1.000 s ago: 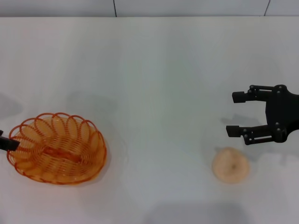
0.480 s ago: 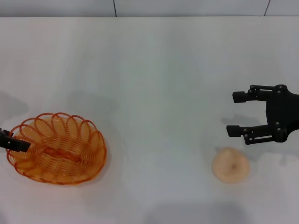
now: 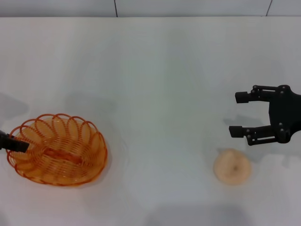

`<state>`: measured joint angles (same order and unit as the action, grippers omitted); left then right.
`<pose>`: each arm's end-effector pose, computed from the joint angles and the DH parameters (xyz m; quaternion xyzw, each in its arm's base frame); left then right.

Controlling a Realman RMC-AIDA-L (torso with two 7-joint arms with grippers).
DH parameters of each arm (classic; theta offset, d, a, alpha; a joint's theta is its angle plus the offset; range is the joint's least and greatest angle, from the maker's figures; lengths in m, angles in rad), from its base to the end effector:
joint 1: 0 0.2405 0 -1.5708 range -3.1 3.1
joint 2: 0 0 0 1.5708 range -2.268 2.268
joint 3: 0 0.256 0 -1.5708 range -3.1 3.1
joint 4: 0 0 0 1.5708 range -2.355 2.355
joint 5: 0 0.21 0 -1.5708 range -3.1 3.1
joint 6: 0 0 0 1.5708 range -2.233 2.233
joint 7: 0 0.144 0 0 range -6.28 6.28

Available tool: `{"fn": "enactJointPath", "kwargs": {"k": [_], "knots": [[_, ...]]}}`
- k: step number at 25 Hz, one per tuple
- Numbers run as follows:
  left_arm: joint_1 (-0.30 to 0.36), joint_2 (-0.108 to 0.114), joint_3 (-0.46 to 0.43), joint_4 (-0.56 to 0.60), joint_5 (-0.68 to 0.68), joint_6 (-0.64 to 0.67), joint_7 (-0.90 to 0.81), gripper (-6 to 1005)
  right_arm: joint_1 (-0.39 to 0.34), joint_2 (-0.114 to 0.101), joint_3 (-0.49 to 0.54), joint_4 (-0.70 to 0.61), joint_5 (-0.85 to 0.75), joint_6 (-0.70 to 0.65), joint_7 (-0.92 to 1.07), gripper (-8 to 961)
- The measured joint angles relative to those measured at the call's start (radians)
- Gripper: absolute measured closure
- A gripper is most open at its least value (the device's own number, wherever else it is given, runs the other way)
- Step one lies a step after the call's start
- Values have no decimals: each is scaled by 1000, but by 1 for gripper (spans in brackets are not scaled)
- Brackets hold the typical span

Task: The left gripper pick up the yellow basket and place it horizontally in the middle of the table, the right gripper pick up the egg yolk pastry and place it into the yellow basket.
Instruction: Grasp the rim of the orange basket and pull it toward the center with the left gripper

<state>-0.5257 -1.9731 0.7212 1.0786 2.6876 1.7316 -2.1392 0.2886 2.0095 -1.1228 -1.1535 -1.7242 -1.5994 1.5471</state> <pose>-0.3182 0.3184 0.0959 -0.8614 -0.4706 0.1181 0.1507 0.2279 0.3005 0.0420 -0.9677 0.1047 0.2011 0.1099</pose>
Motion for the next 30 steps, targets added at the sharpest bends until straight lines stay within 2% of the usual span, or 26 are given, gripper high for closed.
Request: {"fn": "enactJointPath", "kwargs": {"k": [6, 15, 27, 30], "knots": [[-17, 0, 0, 0, 20, 3, -28, 552, 6, 0, 3, 0, -1, -2, 3, 95], [-47, -14, 1, -30, 75, -6, -42, 556, 9, -2, 3, 0, -7, -1, 8, 95], [-53, -15, 2, -36, 93, -25, -55, 578, 11, -2, 4, 0, -7, 3, 10, 95], [-57, -14, 3, -42, 95, -26, -63, 658, 11, -2, 5, -2, -7, 3, 10, 95]]}}
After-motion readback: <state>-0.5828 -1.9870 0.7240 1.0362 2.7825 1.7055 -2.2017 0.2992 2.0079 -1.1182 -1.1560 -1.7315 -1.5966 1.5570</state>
